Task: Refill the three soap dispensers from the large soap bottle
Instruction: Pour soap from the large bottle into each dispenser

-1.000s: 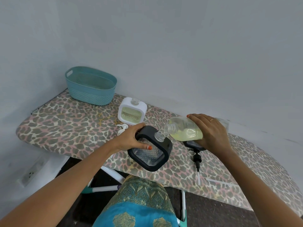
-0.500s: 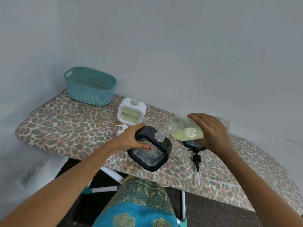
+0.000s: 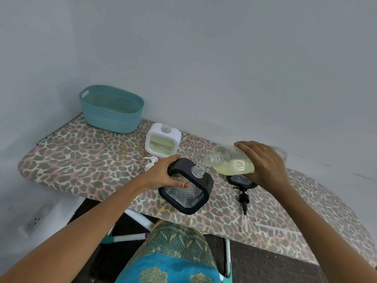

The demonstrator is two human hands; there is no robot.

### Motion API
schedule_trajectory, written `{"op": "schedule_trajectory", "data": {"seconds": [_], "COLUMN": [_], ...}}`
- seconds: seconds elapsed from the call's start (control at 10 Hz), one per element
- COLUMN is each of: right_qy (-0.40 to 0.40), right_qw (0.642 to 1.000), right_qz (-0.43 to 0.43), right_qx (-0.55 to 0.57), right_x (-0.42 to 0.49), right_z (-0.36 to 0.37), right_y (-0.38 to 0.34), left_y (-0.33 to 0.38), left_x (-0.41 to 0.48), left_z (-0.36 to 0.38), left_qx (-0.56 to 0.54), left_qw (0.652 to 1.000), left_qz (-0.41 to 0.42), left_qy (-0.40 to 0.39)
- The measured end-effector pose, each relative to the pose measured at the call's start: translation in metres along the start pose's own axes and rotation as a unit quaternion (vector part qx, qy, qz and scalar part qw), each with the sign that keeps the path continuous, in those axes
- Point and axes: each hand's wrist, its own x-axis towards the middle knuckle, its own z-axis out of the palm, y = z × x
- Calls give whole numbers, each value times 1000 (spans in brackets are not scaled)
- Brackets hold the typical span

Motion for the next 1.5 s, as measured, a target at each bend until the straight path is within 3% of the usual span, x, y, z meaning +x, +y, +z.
{"op": "schedule_trajectory", "data": {"seconds": [1.5], "right_qy": [15], "right_qw": [1000], "right_qz": [-6], "right_qx": [-9], "right_x": [0], "right_z": [-4], "right_y": [4], "left_y": [-7], "left_x": [4], "left_z": [5], "left_qx": [0], "left_qw": [1000], "left_qz": [8], "left_qy": [9]}}
